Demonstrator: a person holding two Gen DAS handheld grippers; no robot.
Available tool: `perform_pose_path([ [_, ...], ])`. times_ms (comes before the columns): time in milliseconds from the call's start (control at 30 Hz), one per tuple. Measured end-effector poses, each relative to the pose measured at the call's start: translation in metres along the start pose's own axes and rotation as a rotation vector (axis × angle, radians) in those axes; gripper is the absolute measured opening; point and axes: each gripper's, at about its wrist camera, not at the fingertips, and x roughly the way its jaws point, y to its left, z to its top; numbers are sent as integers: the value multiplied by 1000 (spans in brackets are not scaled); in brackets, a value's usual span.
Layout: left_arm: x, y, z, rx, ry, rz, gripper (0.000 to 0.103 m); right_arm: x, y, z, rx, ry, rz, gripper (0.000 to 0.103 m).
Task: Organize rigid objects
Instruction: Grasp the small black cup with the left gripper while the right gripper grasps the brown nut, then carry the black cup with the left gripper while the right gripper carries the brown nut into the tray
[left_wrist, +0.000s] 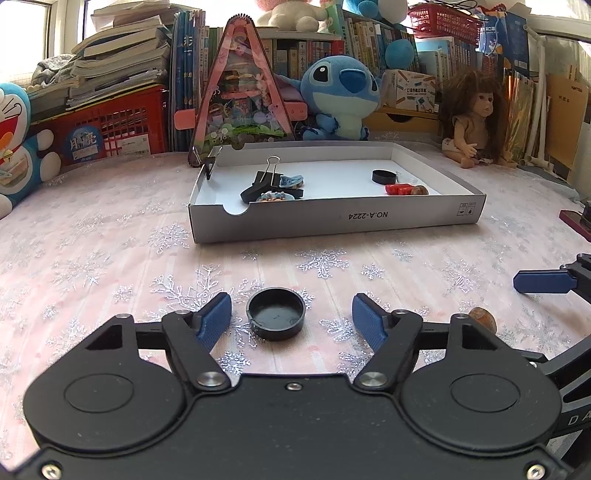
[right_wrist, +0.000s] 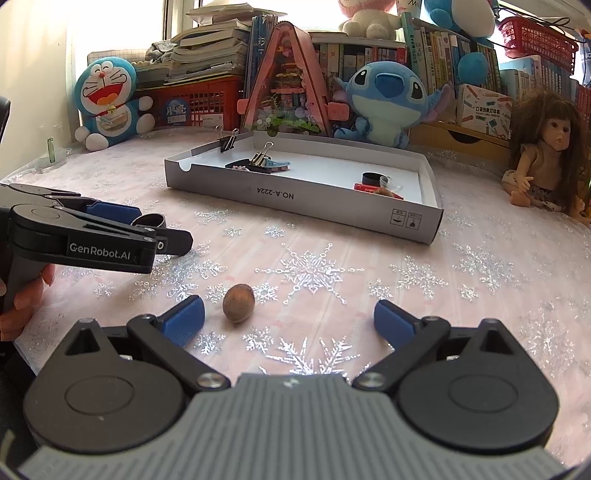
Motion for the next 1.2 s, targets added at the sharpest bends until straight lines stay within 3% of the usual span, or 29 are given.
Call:
perform_pose_path([
  [333, -6, 6, -3, -42, -28, 3, 30, -9, 6, -2, -3, -33, 33, 73],
  [533, -7, 6, -2, -53, -30, -3, 30, -11, 2, -2, 24, -60, -3, 44],
  [733, -7, 6, 0, -62, -25, -7, 30, -12, -2, -1, 28, -61, -21, 24],
  [1200, -13, -2, 11, -63, -37, -19, 30, -17, -14, 7, 62, -88, -59, 20],
])
